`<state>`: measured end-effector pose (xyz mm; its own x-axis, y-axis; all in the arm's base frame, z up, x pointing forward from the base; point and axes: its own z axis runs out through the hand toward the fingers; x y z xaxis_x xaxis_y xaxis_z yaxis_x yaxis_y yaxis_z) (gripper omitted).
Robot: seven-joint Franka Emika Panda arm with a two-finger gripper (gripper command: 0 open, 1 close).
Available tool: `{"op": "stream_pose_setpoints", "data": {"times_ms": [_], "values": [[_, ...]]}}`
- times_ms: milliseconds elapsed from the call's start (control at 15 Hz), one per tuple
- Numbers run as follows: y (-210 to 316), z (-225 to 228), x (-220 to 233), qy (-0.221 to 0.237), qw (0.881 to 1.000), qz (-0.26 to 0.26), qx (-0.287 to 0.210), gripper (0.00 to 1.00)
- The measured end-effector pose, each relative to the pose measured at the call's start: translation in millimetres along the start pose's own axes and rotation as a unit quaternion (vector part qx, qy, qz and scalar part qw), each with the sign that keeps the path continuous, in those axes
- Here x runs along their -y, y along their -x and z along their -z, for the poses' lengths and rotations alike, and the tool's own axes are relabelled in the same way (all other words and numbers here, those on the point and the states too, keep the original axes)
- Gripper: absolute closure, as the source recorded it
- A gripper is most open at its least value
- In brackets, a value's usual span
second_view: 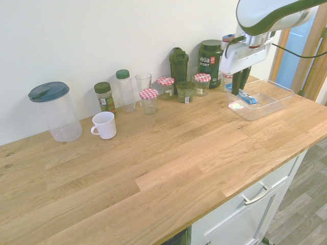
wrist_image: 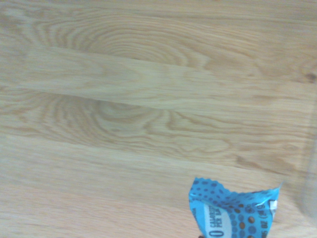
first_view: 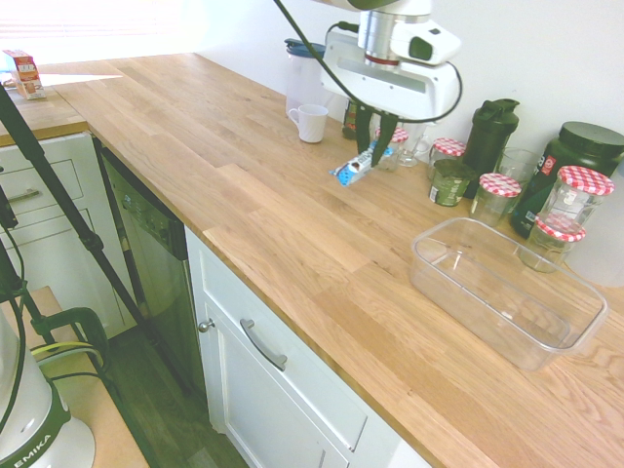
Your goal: Put the protein bar into the container
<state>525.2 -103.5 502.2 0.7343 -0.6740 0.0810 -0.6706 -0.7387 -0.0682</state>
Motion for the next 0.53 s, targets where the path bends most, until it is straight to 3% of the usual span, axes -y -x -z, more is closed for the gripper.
{"op": "stream_pose_setpoints", "data": {"times_ms": [333, 533], "values": [[-47.3, -12.9, -84.9, -0.011, 0.999, -0.039, 0.016, 1.0], [-64.5, -27.7, -103.8, -0.013, 0.999, -0.045, 0.026, 1.0]]}}
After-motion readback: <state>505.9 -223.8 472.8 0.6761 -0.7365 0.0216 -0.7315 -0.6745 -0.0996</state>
